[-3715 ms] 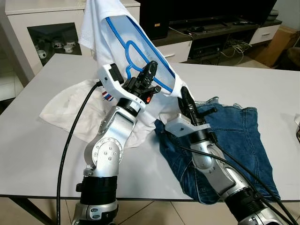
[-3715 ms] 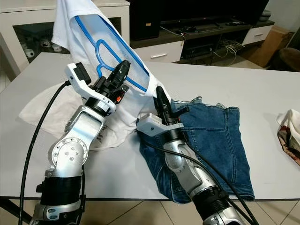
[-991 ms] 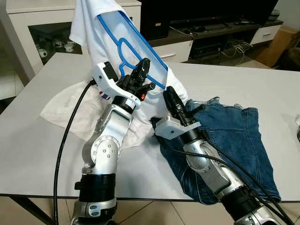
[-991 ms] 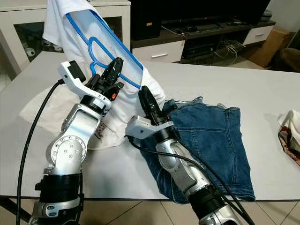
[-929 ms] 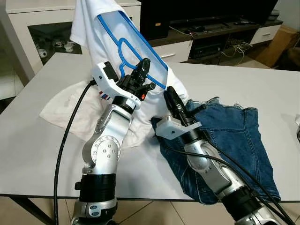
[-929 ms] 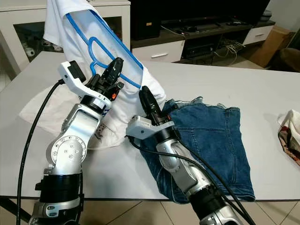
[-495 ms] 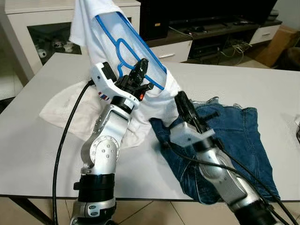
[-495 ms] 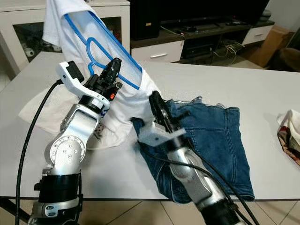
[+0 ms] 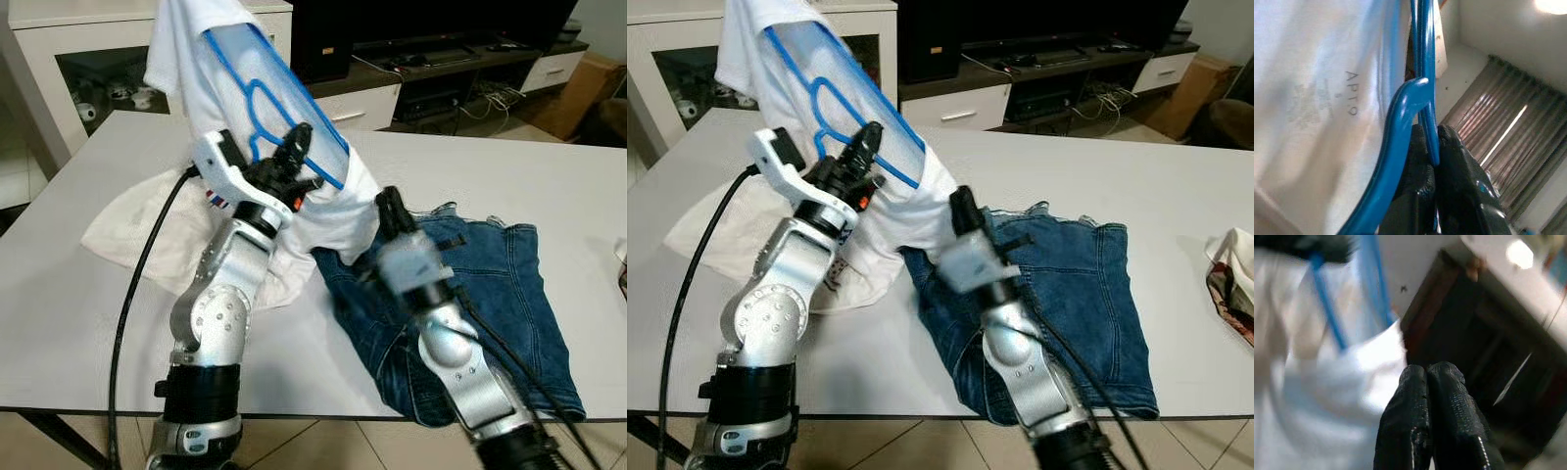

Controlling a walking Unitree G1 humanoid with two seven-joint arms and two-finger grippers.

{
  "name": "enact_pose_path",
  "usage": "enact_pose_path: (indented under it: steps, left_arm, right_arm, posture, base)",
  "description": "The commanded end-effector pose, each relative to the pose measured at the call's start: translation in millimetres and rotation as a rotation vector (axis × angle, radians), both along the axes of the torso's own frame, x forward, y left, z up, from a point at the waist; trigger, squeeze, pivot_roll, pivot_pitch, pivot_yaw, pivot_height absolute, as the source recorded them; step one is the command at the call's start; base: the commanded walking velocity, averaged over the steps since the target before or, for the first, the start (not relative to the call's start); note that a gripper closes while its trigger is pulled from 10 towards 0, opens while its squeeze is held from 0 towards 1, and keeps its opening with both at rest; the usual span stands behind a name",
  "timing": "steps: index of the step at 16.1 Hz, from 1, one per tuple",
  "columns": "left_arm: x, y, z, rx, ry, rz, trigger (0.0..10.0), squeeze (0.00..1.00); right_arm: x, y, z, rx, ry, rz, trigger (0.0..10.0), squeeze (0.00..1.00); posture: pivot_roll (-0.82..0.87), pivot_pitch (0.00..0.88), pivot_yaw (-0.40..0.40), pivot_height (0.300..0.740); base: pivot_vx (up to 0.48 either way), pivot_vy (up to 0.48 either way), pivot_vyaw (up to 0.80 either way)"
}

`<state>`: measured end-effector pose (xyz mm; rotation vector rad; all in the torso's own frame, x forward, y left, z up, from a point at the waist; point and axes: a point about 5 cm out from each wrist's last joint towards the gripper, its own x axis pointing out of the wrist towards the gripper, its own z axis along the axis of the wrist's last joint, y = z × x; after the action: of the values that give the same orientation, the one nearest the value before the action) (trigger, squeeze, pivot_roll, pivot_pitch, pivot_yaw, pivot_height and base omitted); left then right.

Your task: Hang hanger

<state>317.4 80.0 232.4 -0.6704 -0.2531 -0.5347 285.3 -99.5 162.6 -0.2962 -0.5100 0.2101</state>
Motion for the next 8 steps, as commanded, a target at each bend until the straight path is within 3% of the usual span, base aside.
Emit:
enact_pose_path:
  steps: [1,2,5,6,7,8]
  left_arm:
    - [-4.3,-6.9,2,0.056,-0.046,-0.02,3.7,0.0]
    - [-6.7,-8.1,0,0.089,-0.07,-0.007,3.6,0.0]
    - [-6.3,-6.4,3,0.101,-0.105,0.029,3.2,0.0]
    - [-5.8,-5.7,5,0.101,-0.125,0.043,3.1,0.0]
    - [-5.8,-5.2,6,0.104,-0.146,0.056,2.9,0.0]
    - [-5.7,-5.1,8,0.109,-0.164,0.068,2.7,0.0]
  right_arm:
    - [2.1,-7.2,10,0.127,0.021,0.032,10.0,0.0]
    - [-0.2,-7.8,12,0.219,0.057,0.088,10.0,1.0]
    - [-2.2,-9.9,14,0.354,0.115,0.148,10.0,1.0]
    - [-0.9,-10.6,15,0.419,0.148,0.17,10.0,0.56]
    - [0.5,-10.6,17,0.487,0.178,0.197,10.0,0.0]
    - [1.8,-10.0,21,0.552,0.202,0.223,10.0,0.0]
  posture:
    - [0.06,0.041,-0.046,0.74]
    - [0.06,0.042,-0.044,0.74]
    - [0.06,0.042,-0.041,0.74]
    - [0.05,0.041,-0.04,0.74]
    - [0.05,0.04,-0.038,0.74]
    - [0.05,0.039,-0.038,0.74]
  base:
    - [0.0,0.0,0.0]
    - [0.0,0.0,0.0]
    - [0.0,0.0,0.0]
    - [0.0,0.0,0.0]
    - [0.0,0.0,0.0]
    - [0.0,0.0,0.0]
